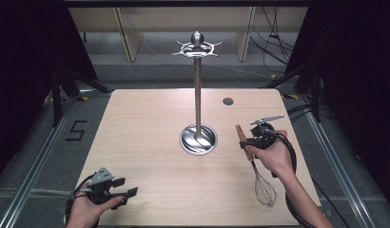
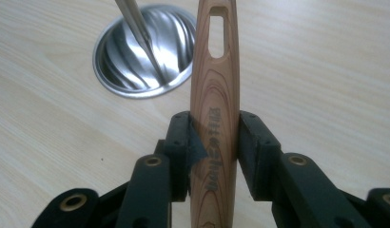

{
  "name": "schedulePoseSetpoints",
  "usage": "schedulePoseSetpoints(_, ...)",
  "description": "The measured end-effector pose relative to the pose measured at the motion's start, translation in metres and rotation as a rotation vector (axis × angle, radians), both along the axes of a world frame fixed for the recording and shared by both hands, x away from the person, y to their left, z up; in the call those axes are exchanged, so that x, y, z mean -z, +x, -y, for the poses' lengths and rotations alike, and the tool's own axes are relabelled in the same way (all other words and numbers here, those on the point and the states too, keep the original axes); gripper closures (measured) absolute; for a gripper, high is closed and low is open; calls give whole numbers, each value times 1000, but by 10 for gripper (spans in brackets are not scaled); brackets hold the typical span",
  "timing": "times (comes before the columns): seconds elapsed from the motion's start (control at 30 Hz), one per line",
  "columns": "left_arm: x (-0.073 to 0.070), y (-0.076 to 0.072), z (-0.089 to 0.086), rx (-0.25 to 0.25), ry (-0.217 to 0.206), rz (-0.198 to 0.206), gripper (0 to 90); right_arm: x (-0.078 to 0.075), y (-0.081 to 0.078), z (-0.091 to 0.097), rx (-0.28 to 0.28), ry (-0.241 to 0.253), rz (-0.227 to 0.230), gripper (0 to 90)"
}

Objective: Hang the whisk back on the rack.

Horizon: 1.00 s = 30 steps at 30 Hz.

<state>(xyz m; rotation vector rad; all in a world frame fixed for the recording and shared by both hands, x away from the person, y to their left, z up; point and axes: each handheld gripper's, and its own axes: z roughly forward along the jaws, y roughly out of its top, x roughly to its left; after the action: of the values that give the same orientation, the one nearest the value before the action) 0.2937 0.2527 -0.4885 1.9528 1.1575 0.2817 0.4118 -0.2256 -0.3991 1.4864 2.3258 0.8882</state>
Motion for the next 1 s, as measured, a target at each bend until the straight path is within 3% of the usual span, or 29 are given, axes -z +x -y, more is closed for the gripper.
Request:
schedulePoseSetpoints(0.07, 0, 0, 0, 0, -1, 0, 323, -2, -4, -3, 15, 33, 14, 683)
schedulePoseSetpoints(0.1, 0, 0, 0, 0, -1, 2, 324, -3, -4, -1, -8, 34, 37, 683)
schedulePoseSetpoints(0.13, 0, 0, 0, 0, -2, 2, 324, -6, -6, 0, -14, 26, 31, 683)
schedulePoseSetpoints(0.17, 0, 0, 0, 0, -3, 2, 324, -6, -3, 3, -52, 11, 75, 683)
schedulePoseSetpoints(0.23, 0, 0, 0, 0, -3, -1, 323, -9, -8, 1, -23, 43, 62, 683)
schedulePoseSetpoints(0.33, 0, 0, 0, 1, -4, 3, 323, -11, -12, 3, -36, 51, 129, 684)
schedulePoseSetpoints(0.37, 0, 0, 0, 0, -5, 3, 324, -13, -14, 2, -19, 63, 127, 684)
schedulePoseSetpoints(0.43, 0, 0, 0, 0, -4, 2, 323, -15, -16, 3, -41, 57, 166, 684)
schedulePoseSetpoints(0.47, 0, 0, -1, 4, 7, 0, 323, -15, -17, 2, -27, 80, 179, 684)
schedulePoseSetpoints(0.5, 0, 0, -1, 4, 6, 0, 323, -18, -18, 3, -34, 65, 184, 684)
schedulePoseSetpoints(0.53, 0, 0, -1, 5, 5, 1, 323, -17, -18, 3, -26, 70, 219, 684)
schedulePoseSetpoints(0.57, 0, 0, -1, 4, 6, 1, 324, -20, -18, 5, -37, 60, 205, 684)
schedulePoseSetpoints(0.77, 0, 0, -1, 3, 7, 0, 323, -25, -19, 6, -39, 72, 234, 685)
schedulePoseSetpoints(0.8, 0, 0, 0, -1, -3, 3, 323, -24, -18, 6, -44, 85, 258, 684)
schedulePoseSetpoints(0.87, 0, 0, -1, 0, -2, 2, 323, -28, -20, 6, -42, 79, 239, 685)
schedulePoseSetpoints(0.9, 0, 0, -1, 0, -2, 2, 323, -28, -18, 6, -51, 79, 264, 685)
schedulePoseSetpoints(0.97, 0, 0, -1, -1, -3, 4, 323, -30, -19, 5, -52, 92, 249, 685)
schedulePoseSetpoints(1.0, 0, 0, -1, -1, -2, 3, 323, -31, -18, 6, -67, 80, 270, 684)
